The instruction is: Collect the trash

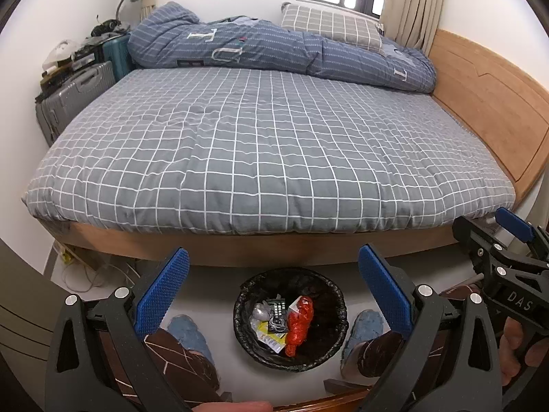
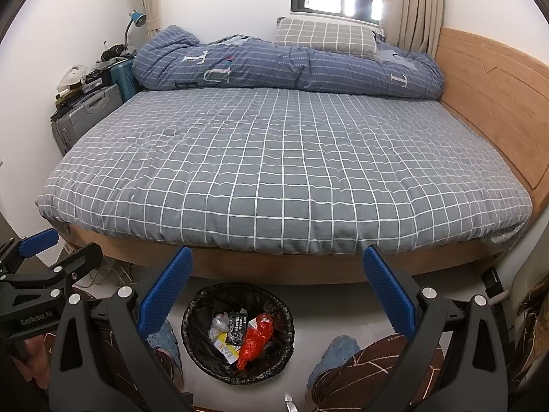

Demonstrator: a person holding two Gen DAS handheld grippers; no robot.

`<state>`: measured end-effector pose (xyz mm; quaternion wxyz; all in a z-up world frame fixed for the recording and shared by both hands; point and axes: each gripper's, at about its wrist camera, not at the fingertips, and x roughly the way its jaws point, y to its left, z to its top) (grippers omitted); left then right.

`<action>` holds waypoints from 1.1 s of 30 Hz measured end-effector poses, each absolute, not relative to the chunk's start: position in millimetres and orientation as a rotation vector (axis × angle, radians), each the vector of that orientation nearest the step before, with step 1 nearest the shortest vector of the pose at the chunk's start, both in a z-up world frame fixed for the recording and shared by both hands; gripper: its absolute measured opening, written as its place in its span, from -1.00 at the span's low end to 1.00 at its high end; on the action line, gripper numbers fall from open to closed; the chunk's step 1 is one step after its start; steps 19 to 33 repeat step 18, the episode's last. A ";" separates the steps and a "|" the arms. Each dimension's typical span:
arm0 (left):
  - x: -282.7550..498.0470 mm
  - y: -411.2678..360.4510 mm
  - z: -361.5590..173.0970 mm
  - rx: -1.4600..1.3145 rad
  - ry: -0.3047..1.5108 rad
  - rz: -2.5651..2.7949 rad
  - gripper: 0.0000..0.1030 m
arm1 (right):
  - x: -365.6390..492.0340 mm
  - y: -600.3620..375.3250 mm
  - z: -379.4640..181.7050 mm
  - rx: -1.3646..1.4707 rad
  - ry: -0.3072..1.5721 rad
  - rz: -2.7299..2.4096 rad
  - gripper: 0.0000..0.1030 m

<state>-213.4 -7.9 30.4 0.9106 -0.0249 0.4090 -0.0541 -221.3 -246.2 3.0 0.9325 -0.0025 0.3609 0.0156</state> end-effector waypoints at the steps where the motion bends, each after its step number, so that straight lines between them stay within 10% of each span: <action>1: -213.3 -7.7 30.5 -0.050 0.843 -0.105 0.89 | -221.3 -246.4 2.7 -0.004 0.739 0.032 0.85; 33: -213.6 -6.9 28.1 -0.026 0.841 -0.100 0.88 | -223.3 -243.4 0.8 -0.010 0.743 0.034 0.85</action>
